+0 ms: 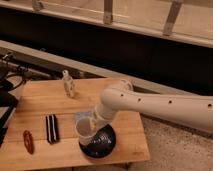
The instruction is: Place the ceramic cup in the ceramic bowl
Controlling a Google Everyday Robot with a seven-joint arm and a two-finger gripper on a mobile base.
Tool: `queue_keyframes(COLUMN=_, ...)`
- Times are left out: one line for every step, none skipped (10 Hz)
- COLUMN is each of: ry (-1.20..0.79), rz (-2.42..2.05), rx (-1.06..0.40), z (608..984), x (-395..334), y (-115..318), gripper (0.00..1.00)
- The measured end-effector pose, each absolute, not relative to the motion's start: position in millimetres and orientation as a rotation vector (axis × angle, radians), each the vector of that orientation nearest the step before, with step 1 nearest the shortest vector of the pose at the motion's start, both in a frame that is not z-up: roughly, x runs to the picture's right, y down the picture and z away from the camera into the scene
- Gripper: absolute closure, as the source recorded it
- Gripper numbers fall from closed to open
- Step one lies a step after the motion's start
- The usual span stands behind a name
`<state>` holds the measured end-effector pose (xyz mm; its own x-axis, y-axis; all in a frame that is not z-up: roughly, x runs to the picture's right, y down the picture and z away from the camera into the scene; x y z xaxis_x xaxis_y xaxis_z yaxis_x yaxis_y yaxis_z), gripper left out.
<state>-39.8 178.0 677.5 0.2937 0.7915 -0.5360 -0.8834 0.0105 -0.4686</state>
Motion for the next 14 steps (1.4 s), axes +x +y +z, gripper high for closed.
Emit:
queue_keyframes(ry=0.167, rz=1.369, rx=-0.824, z=679.4, x=-33.1, y=174.9, gripper=1.0)
queue_keyframes(ry=0.196, rz=1.407, rx=-0.81, z=681.1, x=-28.6, y=173.9, gripper=1.0)
queue_keyframes(ry=0.269, rz=1.507, rx=-0.787, z=684.3, x=-16.0, y=174.7, gripper=1.0)
queue_keyframes(ry=0.309, rz=1.573, rx=-0.775, z=685.5, x=-8.2, y=175.5, gripper=1.0)
queue_keyframes(ry=0.329, rz=1.612, rx=-0.776, z=685.3, x=-4.6, y=176.2, gripper=1.0)
queue_keyframes(ry=0.329, rz=1.62, rx=-0.781, z=685.0, x=-4.9, y=177.2, gripper=1.0)
queue_keyframes(ry=0.307, rz=1.581, rx=-0.786, z=686.6, x=-11.1, y=176.7, gripper=1.0)
queue_keyframes(ry=0.293, rz=1.543, rx=-0.788, z=687.9, x=-15.2, y=175.7, gripper=1.0)
queue_keyframes(ry=0.287, rz=1.526, rx=-0.789, z=688.6, x=-15.5, y=175.4, gripper=1.0)
queue_keyframes(ry=0.309, rz=1.554, rx=-0.787, z=688.6, x=-10.5, y=177.7, gripper=1.0)
queue_keyframes(ry=0.318, rz=1.579, rx=-0.787, z=688.5, x=-10.8, y=177.6, gripper=1.0)
queue_keyframes(ry=0.322, rz=1.588, rx=-0.788, z=688.9, x=-13.2, y=177.4, gripper=1.0)
queue_keyframes(ry=0.312, rz=1.565, rx=-0.79, z=690.1, x=-15.3, y=176.5, gripper=1.0)
queue_keyframes(ry=0.308, rz=1.546, rx=-0.792, z=690.3, x=-14.7, y=176.6, gripper=1.0)
